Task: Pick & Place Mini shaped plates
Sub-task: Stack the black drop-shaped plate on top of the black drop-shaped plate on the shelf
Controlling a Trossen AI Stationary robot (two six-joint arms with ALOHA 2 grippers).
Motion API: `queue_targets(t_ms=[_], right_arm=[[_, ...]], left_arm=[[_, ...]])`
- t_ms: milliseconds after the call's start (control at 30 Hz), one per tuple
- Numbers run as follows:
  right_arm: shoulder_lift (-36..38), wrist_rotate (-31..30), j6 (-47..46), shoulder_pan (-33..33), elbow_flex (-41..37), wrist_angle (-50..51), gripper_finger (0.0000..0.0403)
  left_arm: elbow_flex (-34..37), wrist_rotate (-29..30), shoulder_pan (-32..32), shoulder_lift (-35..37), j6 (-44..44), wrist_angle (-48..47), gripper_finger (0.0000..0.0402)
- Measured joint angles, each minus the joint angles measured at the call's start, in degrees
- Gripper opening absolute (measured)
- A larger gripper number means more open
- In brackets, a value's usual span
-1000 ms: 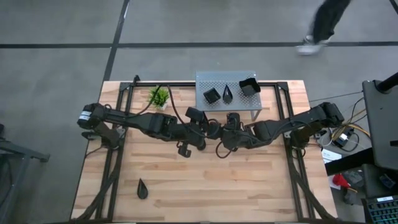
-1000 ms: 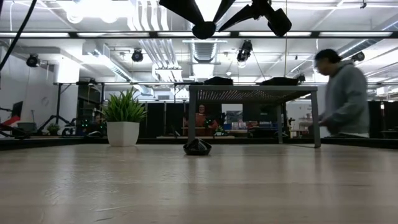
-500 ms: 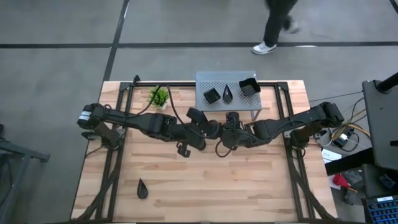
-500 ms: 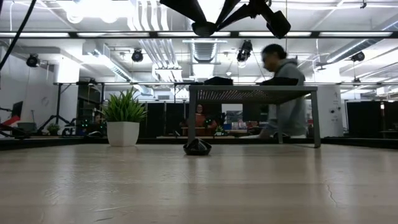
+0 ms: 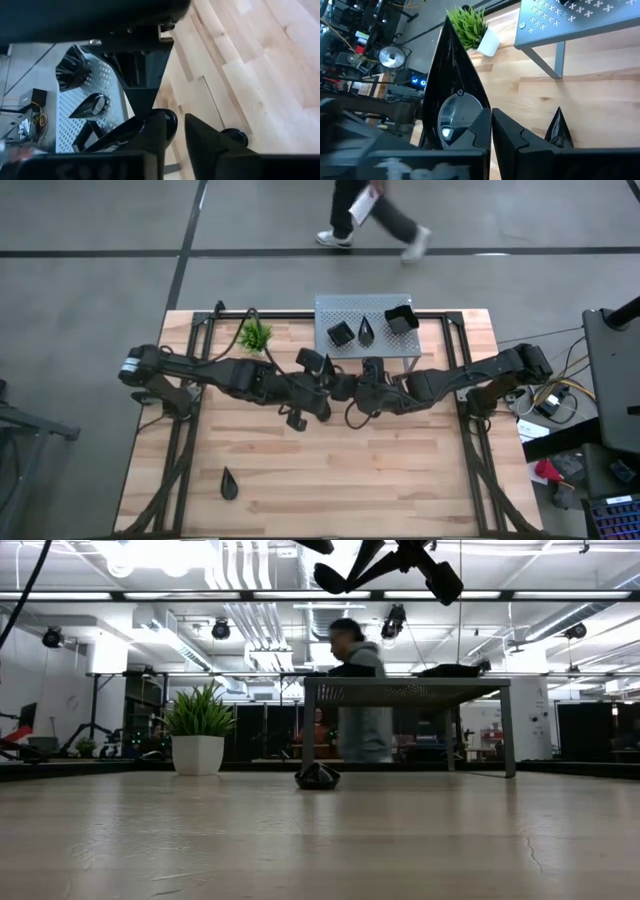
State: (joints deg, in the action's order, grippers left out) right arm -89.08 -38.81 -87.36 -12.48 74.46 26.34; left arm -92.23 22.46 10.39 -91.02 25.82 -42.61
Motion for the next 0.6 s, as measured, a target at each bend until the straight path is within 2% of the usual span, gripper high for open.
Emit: queue_targets(t_ms=[167,367,600], right_arm=[[0.48,0.09,0.99,0.79,0.0,0.45,0.0008],[3.21,0.04,2.25,2.13,0.0,4.01,0.0008],[8.62,-0.17,0.53,3.81,0.0,14.82,0.0008]], left_arm=[[0.0,-0.05,0.0,1.04,-0.16,0.46,0.0104],[0.0,-0.21,0.05,3.03,-2.9,1.58,0.0119],[0.23,-6.58,-1.33,5.07,-12.49,3.89,0.012]])
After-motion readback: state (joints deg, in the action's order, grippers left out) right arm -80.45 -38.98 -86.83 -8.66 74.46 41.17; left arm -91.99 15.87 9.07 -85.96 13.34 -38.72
